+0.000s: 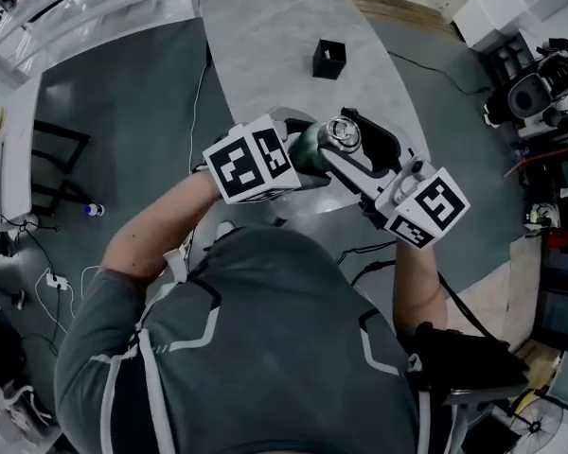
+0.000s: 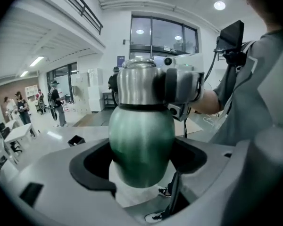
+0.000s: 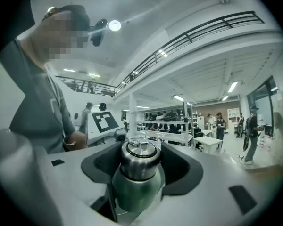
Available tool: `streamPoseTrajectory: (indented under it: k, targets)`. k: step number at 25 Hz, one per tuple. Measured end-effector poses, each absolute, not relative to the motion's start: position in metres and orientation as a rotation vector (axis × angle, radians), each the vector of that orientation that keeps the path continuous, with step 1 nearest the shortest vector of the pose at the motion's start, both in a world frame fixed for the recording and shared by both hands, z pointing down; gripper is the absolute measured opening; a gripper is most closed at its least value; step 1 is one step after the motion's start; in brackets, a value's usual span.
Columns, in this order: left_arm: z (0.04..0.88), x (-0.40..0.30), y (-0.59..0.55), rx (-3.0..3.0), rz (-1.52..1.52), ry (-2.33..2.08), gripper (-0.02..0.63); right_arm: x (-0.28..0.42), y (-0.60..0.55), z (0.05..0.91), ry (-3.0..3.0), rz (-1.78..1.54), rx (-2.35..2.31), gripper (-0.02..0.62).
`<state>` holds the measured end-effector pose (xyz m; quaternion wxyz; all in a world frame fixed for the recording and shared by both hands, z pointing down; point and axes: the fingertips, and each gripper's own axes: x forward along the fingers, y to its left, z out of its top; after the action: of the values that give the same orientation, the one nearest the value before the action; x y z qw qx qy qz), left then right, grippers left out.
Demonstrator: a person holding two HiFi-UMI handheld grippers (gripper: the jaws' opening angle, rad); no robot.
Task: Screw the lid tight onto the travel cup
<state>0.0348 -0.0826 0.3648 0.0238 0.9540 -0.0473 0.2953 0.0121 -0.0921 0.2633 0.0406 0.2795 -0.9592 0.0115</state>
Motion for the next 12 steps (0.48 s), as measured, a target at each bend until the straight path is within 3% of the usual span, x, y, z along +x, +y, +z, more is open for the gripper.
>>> streamPoseTrajectory:
  k: [6,12]
  targets:
    - [0.345,0.038,-0.053,2.944,0.738,0.224,0.374,0.012,-0.061,0.244,-3.113,0.062,0.298,0.310]
    - [0.336,0.041,-0.025,2.981,0.801,0.454,0.374,0.005,-0.032,0.238,-3.076,-0.034,-0.097,0.307]
